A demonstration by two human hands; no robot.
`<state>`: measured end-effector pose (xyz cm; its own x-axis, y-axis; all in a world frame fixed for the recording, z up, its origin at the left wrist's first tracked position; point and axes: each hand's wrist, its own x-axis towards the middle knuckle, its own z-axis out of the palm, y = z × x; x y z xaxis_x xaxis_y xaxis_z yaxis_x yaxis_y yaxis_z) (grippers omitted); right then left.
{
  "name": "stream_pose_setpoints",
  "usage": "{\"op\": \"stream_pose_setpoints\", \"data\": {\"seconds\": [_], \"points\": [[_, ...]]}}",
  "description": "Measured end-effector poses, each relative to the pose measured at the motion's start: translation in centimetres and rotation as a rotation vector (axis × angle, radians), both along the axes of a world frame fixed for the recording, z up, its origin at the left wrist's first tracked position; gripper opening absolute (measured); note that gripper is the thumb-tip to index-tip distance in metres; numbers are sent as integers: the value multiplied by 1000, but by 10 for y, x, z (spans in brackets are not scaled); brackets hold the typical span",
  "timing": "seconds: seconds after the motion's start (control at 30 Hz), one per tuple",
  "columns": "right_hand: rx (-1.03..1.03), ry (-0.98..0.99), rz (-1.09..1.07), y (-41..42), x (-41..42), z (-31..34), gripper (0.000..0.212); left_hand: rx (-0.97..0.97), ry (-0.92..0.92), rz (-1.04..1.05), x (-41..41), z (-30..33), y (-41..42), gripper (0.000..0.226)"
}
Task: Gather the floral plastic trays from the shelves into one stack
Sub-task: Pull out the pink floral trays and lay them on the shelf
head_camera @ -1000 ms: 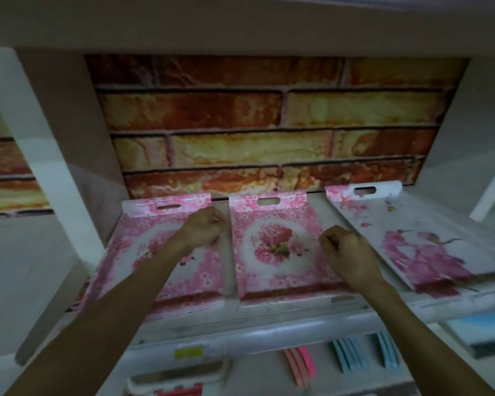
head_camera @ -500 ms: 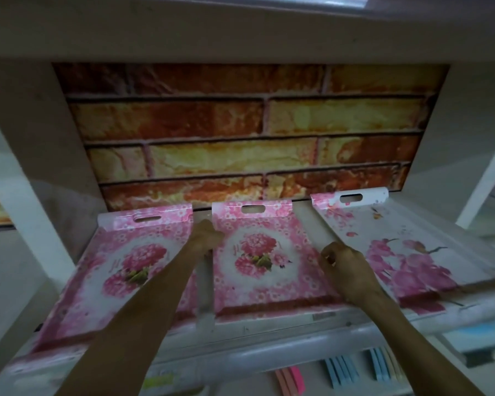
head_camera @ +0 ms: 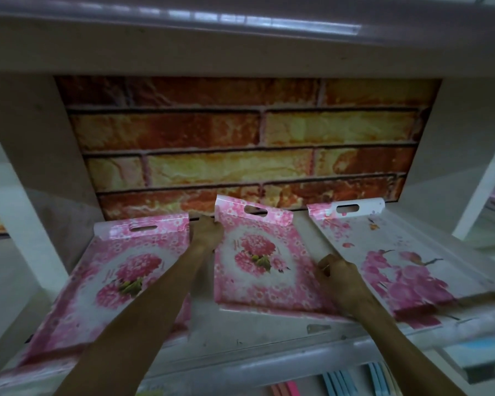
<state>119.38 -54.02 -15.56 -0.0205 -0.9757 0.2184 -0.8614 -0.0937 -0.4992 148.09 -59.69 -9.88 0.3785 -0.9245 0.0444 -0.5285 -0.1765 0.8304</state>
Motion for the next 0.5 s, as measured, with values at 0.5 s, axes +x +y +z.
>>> {"op": "stream_pose_setpoints", "data": {"seconds": [0.5], "points": [[-93,-280,71,7,40,22,32,-455,132,85,56,21,43,9]]}}
